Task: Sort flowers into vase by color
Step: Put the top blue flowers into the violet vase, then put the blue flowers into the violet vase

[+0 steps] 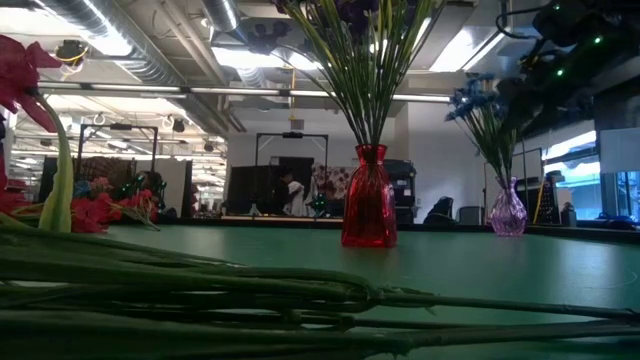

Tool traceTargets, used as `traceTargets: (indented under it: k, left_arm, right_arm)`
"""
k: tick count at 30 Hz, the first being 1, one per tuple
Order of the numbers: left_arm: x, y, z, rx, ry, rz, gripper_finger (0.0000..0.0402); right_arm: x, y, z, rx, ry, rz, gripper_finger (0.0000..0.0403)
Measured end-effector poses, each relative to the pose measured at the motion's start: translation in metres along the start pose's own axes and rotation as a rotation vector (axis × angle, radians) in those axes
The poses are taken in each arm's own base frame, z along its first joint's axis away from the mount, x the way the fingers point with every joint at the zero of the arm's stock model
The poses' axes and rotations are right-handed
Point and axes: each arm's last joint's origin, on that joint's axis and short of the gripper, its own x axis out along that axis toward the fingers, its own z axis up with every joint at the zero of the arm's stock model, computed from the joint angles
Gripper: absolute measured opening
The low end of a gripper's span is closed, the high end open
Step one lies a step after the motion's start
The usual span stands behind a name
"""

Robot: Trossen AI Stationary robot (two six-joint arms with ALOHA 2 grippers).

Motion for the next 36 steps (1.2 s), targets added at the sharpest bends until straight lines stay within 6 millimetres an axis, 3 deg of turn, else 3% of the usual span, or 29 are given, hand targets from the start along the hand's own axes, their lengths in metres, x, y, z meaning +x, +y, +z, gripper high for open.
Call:
traceTargets:
  k: [8,16,26,36]
  left_arm:
    - [-0.002,-0.007,-0.005,-0.044,0.013,0.000,0.0164]
    - [-0.002,-0.017,-0.030,-0.108,0.172,0.050,0.0164]
    - [-0.017,-0.018,-0.074,-0.164,0.455,0.313,0.0164]
    - [-0.024,-0.023,-0.084,-0.205,0.471,0.372,0.0164]
  right_arm:
    - [-0.009,0.000,0.008,-0.008,0.036,0.046,0.0303]
    - [-0.027,0.000,0.017,-0.003,0.035,0.156,0.0305]
    - [-0.078,-0.011,0.035,0.025,-0.082,0.243,0.0305]
    - [-0.106,-0.020,0.037,0.071,-0.071,0.257,0.0305]
